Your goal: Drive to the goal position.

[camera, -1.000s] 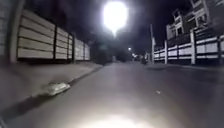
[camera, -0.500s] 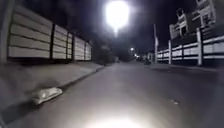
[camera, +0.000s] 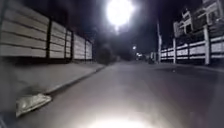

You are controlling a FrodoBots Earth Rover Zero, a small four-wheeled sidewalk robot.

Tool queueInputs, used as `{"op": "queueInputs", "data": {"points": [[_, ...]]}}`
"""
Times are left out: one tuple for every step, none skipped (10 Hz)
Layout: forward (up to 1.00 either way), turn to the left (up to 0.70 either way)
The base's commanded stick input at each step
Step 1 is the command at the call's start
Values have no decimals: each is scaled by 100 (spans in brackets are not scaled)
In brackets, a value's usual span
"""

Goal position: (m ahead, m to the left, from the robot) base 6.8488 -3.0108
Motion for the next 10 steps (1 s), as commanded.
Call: {"op": "queueInputs", "data": {"points": [[100,0],[100,0],[100,0],[100,0],[100,0],[100,0],[100,0],[100,0],[100,0],[100,0]]}}
